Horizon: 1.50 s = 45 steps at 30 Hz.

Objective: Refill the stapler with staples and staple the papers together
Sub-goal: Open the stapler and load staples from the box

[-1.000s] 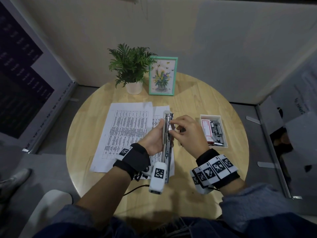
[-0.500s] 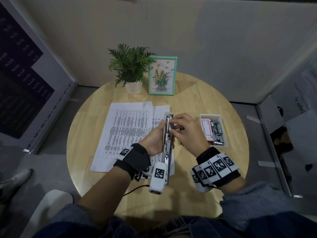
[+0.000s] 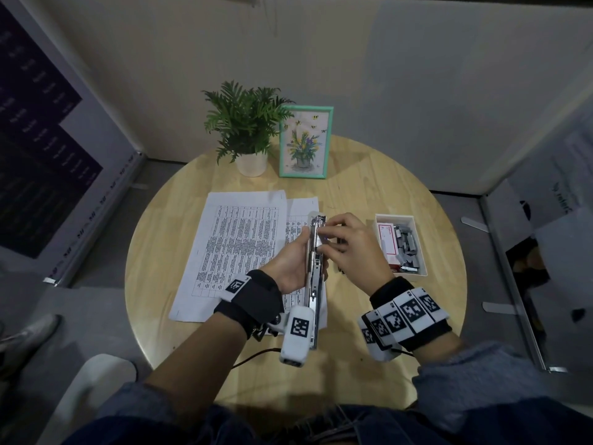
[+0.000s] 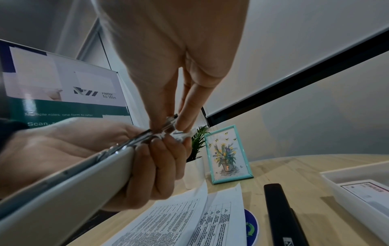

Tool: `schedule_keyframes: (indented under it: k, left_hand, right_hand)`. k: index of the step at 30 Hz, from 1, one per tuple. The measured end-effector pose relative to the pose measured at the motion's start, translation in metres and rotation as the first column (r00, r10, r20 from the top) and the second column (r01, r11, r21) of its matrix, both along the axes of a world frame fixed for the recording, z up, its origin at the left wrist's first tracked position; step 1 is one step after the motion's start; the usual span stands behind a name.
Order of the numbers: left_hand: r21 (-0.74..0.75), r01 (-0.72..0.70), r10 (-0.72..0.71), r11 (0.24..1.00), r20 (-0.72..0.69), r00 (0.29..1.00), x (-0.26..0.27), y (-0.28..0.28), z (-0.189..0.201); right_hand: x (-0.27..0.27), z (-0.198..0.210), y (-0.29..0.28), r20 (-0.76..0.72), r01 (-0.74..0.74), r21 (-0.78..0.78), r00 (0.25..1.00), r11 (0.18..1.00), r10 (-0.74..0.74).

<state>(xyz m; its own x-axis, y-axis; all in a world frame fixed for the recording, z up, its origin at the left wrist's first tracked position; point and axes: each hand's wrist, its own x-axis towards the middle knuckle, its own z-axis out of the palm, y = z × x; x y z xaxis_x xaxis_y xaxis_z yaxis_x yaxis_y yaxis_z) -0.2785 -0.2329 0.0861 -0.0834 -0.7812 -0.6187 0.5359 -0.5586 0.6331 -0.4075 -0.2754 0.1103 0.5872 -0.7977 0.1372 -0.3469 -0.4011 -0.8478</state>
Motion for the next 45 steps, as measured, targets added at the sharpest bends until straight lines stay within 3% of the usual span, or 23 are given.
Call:
schedule_keyframes:
  k: [12, 17, 19, 21, 23, 27, 30, 32, 34, 36, 37, 40, 42, 43, 45]
  left_hand:
    - [0.010, 0.031, -0.031, 0.999, -0.031, 0.999, -0.004, 0.004, -0.002]
    - [0.029, -0.170, 0.172, 0.985, -0.142, 0.975, 0.008, 0.005, -0.006]
    - [0.018, -0.275, 0.272, 0.961, -0.217, 0.937, 0.017, 0.005, -0.007]
    - [0.016, -0.386, 0.374, 0.922, -0.292, 0.880, 0.025, 0.004, -0.009]
    - [0.007, -0.465, 0.443, 0.885, -0.319, 0.838, 0.031, 0.003, -0.008]
    - [-0.068, -0.517, 0.488, 0.853, -0.246, 0.837, 0.037, 0.000, -0.010]
    - [-0.127, -0.535, 0.500, 0.835, -0.230, 0.835, 0.038, -0.001, -0.011]
    - [-0.182, -0.493, 0.473, 0.851, -0.146, 0.869, 0.038, 0.000, -0.010]
    - [-0.269, -0.330, 0.366, 0.905, 0.095, 0.926, 0.037, 0.004, -0.015]
    - [-0.299, -0.056, 0.186, 0.953, 0.426, 0.885, 0.032, 0.007, -0.020]
    - [-0.282, 0.044, 0.115, 0.958, 0.523, 0.845, 0.027, 0.009, -0.021]
    - [-0.242, 0.133, 0.005, 0.961, 0.496, 0.868, 0.012, 0.013, -0.019]
    - [-0.190, 0.155, -0.052, 0.970, 0.458, 0.888, 0.001, 0.013, -0.015]
    - [-0.165, 0.160, -0.075, 0.973, 0.430, 0.900, -0.004, 0.011, -0.013]
    - [-0.134, 0.138, -0.089, 0.981, 0.322, 0.942, -0.011, 0.008, -0.007]
  right_hand:
    - [0.010, 0.001, -0.005, -0.093, 0.159, 0.052, 0.984, 0.986, -0.154]
    - [0.001, -0.001, 0.006, -0.018, 0.178, 0.104, 0.984, 0.978, -0.177]
    - [-0.005, -0.001, 0.015, -0.084, 0.107, 0.273, 0.993, 0.956, -0.087]
    - [-0.009, -0.001, 0.030, -0.148, -0.028, 0.461, 0.983, 0.887, 0.108]
    - [-0.007, -0.005, 0.043, -0.102, -0.107, 0.545, 0.976, 0.831, 0.193]
    - [0.000, -0.015, 0.050, -0.126, 0.058, 0.326, 0.992, 0.944, -0.017]
    - [0.001, -0.013, 0.050, -0.116, 0.113, 0.211, 0.989, 0.971, -0.090]
    - [0.000, -0.009, 0.047, -0.120, 0.107, 0.159, 0.989, 0.981, -0.088]
    - [0.000, -0.006, 0.043, -0.138, 0.095, 0.108, 0.987, 0.990, -0.079]
    - [0.001, -0.003, 0.037, -0.088, 0.116, 0.147, 0.991, 0.982, -0.104]
    - [0.002, -0.001, 0.033, -0.043, 0.146, 0.204, 0.989, 0.968, -0.140]
    - [0.007, -0.013, 0.011, 0.012, 0.318, 0.251, 0.943, 0.914, -0.332]
    - [0.011, -0.014, -0.001, -0.067, 0.329, 0.265, 0.944, 0.907, -0.323]
    - [0.013, -0.011, -0.004, -0.080, 0.289, 0.338, 0.957, 0.896, -0.278]
    - [0.018, -0.003, -0.008, -0.049, 0.243, 0.567, 0.964, 0.787, -0.262]
